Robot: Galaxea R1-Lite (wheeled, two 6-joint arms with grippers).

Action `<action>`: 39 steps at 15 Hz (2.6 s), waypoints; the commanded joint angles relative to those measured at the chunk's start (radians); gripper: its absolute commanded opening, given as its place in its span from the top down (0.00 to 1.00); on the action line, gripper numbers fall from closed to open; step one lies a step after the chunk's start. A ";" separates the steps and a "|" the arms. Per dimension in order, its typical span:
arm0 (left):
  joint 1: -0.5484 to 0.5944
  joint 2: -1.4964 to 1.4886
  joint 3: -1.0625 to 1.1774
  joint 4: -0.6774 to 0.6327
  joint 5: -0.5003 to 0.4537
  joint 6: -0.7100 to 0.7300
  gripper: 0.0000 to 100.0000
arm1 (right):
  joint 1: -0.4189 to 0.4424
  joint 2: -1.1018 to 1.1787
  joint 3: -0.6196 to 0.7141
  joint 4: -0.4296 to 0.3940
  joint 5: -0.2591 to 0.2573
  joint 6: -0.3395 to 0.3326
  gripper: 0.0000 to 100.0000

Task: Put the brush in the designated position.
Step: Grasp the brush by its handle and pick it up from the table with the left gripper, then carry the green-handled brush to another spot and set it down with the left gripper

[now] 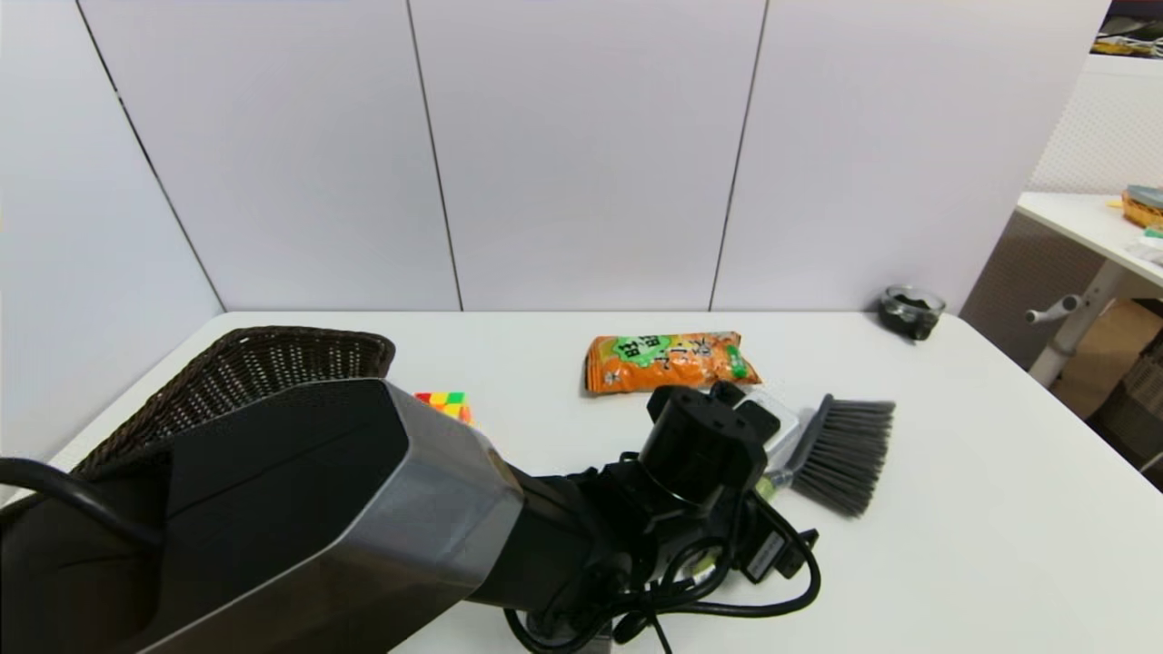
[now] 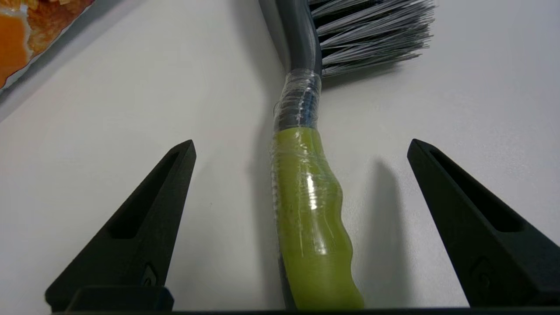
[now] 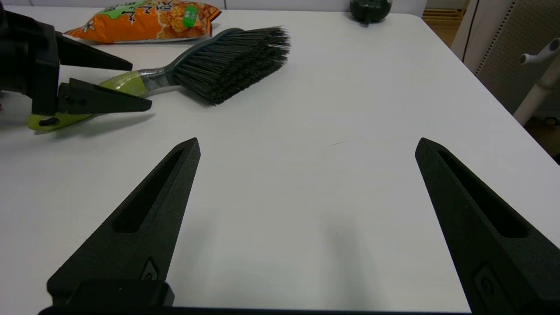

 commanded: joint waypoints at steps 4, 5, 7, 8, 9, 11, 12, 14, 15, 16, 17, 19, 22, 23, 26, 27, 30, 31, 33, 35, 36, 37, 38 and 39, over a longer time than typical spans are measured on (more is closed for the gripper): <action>-0.029 0.108 -0.119 -0.005 0.000 0.001 0.00 | 0.000 0.001 0.002 0.000 0.000 -0.001 0.00; -0.032 0.118 -0.135 -0.005 0.000 -0.001 1.00 | 0.000 0.001 0.002 0.000 0.000 -0.001 0.00; -0.030 0.120 -0.139 -0.005 0.000 0.002 1.00 | 0.000 0.001 0.002 0.000 0.000 -0.001 0.00; -0.030 0.120 -0.138 -0.002 0.000 0.002 1.00 | 0.000 0.001 0.002 0.002 0.000 -0.001 0.00; -0.030 0.120 -0.138 0.003 0.000 0.005 1.00 | 0.002 0.001 0.002 0.002 0.000 -0.001 0.00; -0.030 0.115 -0.138 0.031 0.000 0.013 1.00 | 0.000 0.001 0.002 0.000 0.000 -0.001 0.00; -0.032 0.111 -0.138 0.064 -0.003 0.016 1.00 | 0.002 0.001 0.002 0.000 0.000 -0.001 0.00; -0.032 0.091 -0.138 0.189 -0.004 0.022 1.00 | 0.000 0.001 0.002 0.000 0.000 -0.001 0.00; -0.032 0.080 -0.138 0.255 -0.006 0.037 1.00 | 0.000 0.001 0.002 0.000 0.000 -0.001 0.00; -0.030 0.068 -0.139 0.302 -0.004 0.059 1.00 | 0.000 0.001 0.002 0.000 0.000 -0.001 0.00; -0.030 0.062 -0.144 0.316 -0.004 0.070 1.00 | 0.000 0.001 0.002 0.000 0.000 0.001 0.00; -0.030 0.054 -0.165 0.316 0.000 0.064 1.00 | 0.000 0.001 0.002 0.000 0.000 -0.001 0.00; -0.026 0.034 -0.233 0.314 0.002 0.065 1.00 | 0.000 0.001 0.002 0.000 0.000 -0.001 0.00; -0.024 0.023 -0.262 0.314 0.002 0.067 1.00 | 0.002 0.001 0.002 0.000 0.000 0.001 0.00; -0.023 -0.024 -0.328 0.314 0.003 0.062 1.00 | 0.000 0.001 0.002 0.000 0.000 0.001 0.00; -0.023 -0.044 -0.340 0.314 0.003 0.062 1.00 | 0.002 0.001 0.002 0.000 0.000 -0.001 0.00; -0.018 -0.086 -0.374 0.275 0.066 0.062 1.00 | 0.000 0.001 0.002 0.002 0.000 -0.001 0.00; -0.014 -0.118 -0.374 0.278 0.105 0.071 1.00 | 0.002 0.001 0.002 0.000 0.000 -0.001 0.00; 0.023 -0.199 -0.362 0.305 0.128 0.099 1.00 | 0.000 0.001 0.002 0.000 0.000 0.001 0.00; 0.100 -0.290 -0.359 0.380 0.128 0.174 1.00 | 0.000 0.001 0.002 0.000 0.000 -0.001 0.00; 0.167 -0.349 -0.357 0.431 0.128 0.218 1.00 | 0.002 0.001 0.002 0.002 0.000 -0.001 0.00; 0.218 -0.395 -0.355 0.466 0.126 0.241 1.00 | 0.000 0.001 0.002 0.000 0.000 -0.001 0.00; 0.279 -0.441 -0.348 0.509 0.125 0.257 1.00 | 0.000 0.001 0.002 0.000 0.000 -0.001 0.00; 0.342 -0.487 -0.334 0.541 0.125 0.268 1.00 | 0.000 0.001 0.002 0.000 0.000 0.001 0.00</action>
